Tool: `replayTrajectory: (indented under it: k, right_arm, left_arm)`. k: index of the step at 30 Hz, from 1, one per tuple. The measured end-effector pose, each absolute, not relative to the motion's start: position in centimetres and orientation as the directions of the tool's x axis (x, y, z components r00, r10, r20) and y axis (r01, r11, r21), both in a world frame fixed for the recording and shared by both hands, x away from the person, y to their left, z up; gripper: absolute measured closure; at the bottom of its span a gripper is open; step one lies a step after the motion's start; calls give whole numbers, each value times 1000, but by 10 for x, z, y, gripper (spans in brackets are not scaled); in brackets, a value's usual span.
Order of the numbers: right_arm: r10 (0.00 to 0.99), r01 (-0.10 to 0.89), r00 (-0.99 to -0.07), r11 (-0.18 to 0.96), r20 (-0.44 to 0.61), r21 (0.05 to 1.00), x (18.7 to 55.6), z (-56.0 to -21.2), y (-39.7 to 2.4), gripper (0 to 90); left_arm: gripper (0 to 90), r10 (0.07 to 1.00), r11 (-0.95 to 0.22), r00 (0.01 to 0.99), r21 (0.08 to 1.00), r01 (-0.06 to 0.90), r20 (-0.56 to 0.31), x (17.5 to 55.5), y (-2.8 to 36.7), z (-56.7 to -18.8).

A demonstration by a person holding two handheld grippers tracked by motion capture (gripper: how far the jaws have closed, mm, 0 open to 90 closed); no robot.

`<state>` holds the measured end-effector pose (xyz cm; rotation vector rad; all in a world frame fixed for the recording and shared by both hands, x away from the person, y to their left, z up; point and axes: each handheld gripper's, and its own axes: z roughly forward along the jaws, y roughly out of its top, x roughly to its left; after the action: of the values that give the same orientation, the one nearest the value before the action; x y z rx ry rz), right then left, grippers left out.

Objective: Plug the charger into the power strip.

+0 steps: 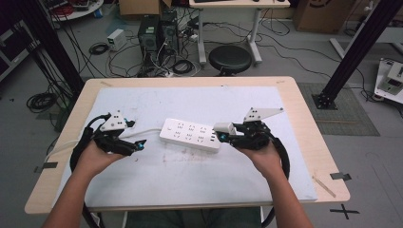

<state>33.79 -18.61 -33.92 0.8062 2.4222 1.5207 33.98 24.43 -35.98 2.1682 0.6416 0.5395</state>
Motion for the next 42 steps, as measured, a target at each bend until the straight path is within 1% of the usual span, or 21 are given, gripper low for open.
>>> replayTrajectory:
  k: [5, 8, 12, 14, 19, 27, 32, 36, 38, 42]
  right_arm:
    - [600, 315, -799, 375, 31, 872, 340, -337, -176, 631]
    - [641, 305, -763, 462, -76, 833, 342, -334, -167, 632]
    - [628, 312, -767, 540, -128, 782, 348, -334, -161, 632]
    - [614, 319, -778, 572, -136, 756, 352, -333, -160, 632]
    - [554, 313, -816, 663, -164, 680, 365, -328, -155, 631]
    - [437, 293, -892, 758, -120, 582, 391, -320, -140, 632]
    - [370, 272, -922, 830, -116, 487, 411, -319, -126, 632]
    - [328, 255, -939, 870, -107, 422, 423, -324, -116, 632]
    - [307, 244, -947, 882, -99, 404, 428, -328, -111, 632]
    - [275, 236, -960, 901, -59, 364, 439, -336, -102, 632]
  left_arm:
    - [211, 605, -554, 780, 788, 270, 158, 340, 246, -363]
    - [211, 604, -552, 782, 789, 271, 154, 338, 248, -366]
    - [211, 610, -543, 780, 793, 277, 144, 336, 251, -370]
    - [211, 605, -545, 784, 790, 279, 140, 335, 252, -372]
    - [211, 603, -544, 786, 791, 281, 136, 333, 252, -375]
    - [211, 599, -553, 788, 784, 281, 140, 332, 254, -377]
    - [211, 596, -557, 790, 783, 277, 144, 330, 254, -377]
    - [211, 596, -559, 790, 781, 278, 145, 329, 255, -377]
    - [211, 598, -559, 788, 780, 280, 146, 328, 256, -377]
    - [211, 595, -564, 790, 777, 279, 148, 328, 259, -378]
